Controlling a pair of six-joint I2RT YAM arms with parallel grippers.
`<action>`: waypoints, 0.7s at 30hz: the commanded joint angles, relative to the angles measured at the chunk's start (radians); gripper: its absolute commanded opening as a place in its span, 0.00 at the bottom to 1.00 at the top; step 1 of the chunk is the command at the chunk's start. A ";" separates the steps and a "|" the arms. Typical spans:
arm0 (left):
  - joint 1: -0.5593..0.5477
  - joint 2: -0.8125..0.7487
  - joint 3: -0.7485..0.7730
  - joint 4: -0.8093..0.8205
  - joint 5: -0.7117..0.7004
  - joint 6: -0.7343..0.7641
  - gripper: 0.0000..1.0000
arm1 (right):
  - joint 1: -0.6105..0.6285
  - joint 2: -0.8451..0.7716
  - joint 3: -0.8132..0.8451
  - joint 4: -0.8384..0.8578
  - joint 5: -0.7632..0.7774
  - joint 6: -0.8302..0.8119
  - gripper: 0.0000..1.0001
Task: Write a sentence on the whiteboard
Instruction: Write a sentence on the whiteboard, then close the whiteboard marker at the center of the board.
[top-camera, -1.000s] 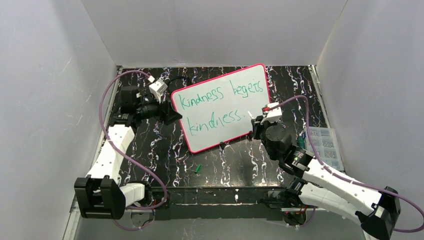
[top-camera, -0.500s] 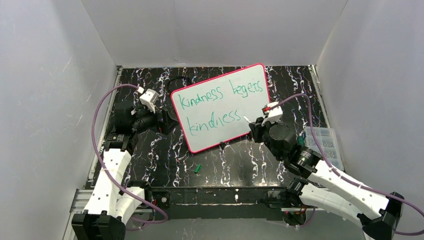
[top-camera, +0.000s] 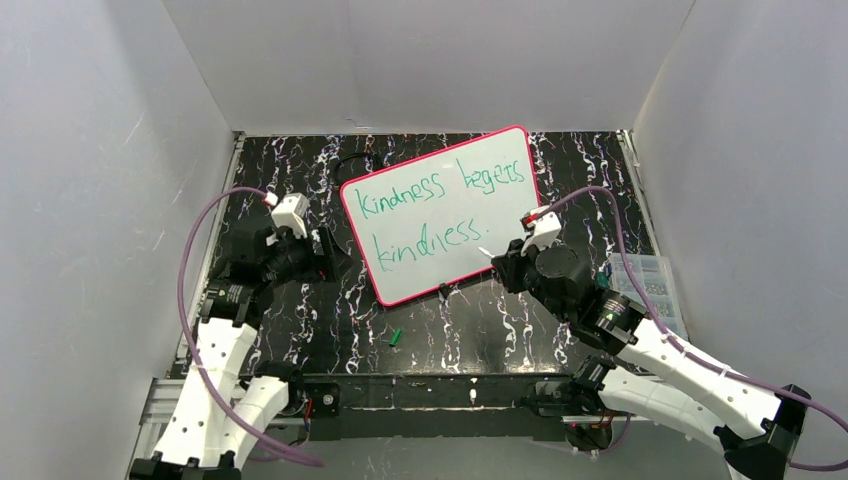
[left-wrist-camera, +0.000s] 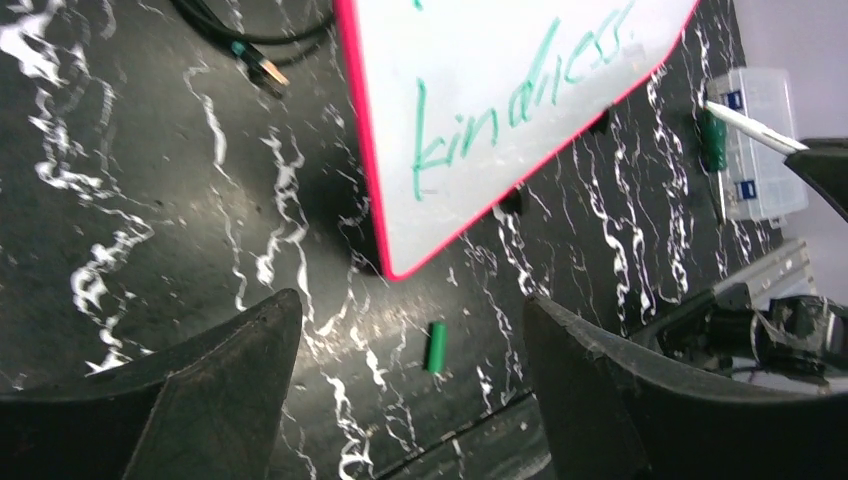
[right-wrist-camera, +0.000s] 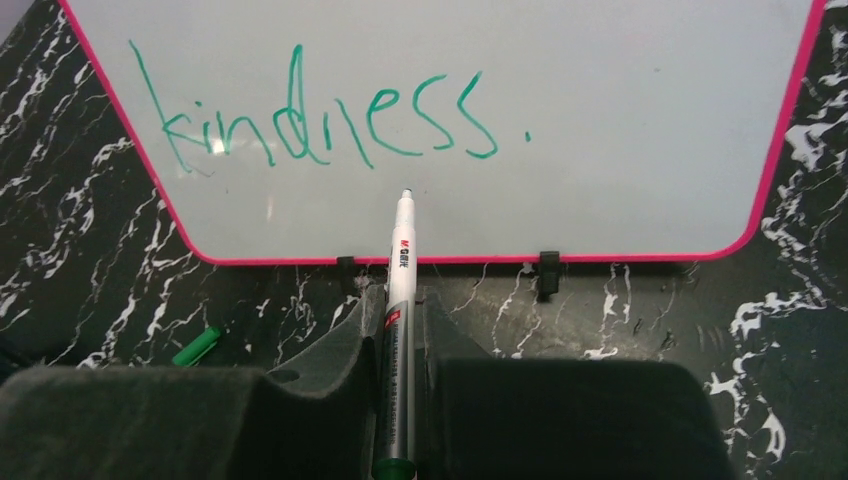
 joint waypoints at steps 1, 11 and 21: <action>-0.134 -0.074 0.008 -0.112 -0.128 -0.097 0.78 | -0.004 0.007 0.059 -0.064 -0.082 0.090 0.01; -0.464 -0.057 -0.137 -0.113 -0.307 -0.247 0.67 | -0.004 0.007 0.001 -0.099 -0.180 0.200 0.01; -0.802 0.103 -0.237 0.051 -0.517 -0.353 0.64 | -0.004 0.024 -0.062 -0.030 -0.194 0.215 0.01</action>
